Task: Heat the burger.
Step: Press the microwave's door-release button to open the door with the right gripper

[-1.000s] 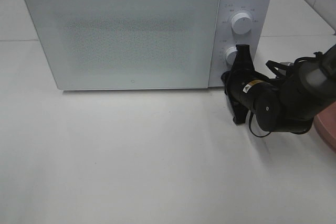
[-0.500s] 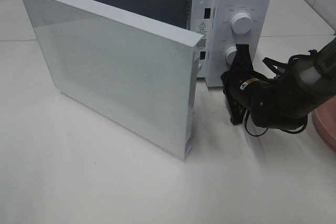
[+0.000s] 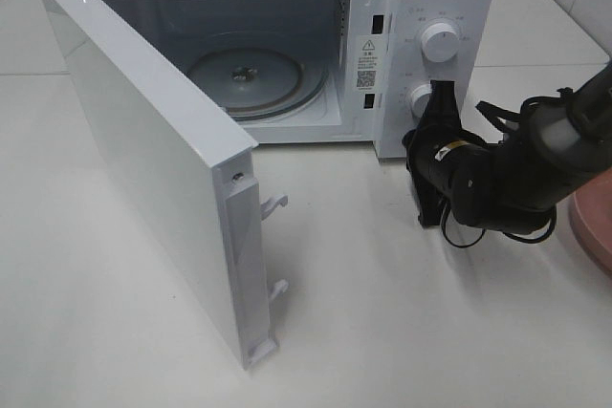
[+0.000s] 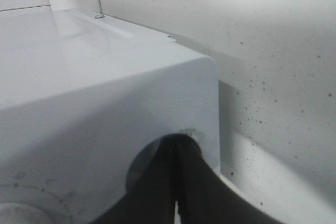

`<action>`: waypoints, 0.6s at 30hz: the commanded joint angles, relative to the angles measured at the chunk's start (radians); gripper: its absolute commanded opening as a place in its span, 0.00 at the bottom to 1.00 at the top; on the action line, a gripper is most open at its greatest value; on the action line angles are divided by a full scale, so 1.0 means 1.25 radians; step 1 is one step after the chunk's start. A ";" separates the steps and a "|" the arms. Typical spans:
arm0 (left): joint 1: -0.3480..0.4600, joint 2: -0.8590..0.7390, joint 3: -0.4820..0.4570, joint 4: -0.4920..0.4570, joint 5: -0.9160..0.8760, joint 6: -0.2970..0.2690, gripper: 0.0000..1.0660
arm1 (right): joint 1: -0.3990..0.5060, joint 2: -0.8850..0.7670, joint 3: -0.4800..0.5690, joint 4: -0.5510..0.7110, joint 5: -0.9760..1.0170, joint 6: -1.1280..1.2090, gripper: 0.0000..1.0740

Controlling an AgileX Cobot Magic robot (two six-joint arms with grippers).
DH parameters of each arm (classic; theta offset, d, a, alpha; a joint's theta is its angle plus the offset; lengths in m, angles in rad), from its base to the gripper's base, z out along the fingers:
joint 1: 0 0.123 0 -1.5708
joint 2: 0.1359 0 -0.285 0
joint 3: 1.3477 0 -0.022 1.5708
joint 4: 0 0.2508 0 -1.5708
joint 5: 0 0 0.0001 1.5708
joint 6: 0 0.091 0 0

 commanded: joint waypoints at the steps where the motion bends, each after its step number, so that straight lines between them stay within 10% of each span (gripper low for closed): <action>1: -0.001 -0.013 0.000 -0.004 0.002 0.000 0.95 | -0.034 -0.007 -0.086 -0.006 -0.233 -0.018 0.00; 18: -0.001 -0.013 0.000 -0.004 0.002 0.000 0.95 | -0.022 -0.045 -0.072 -0.062 -0.078 -0.023 0.00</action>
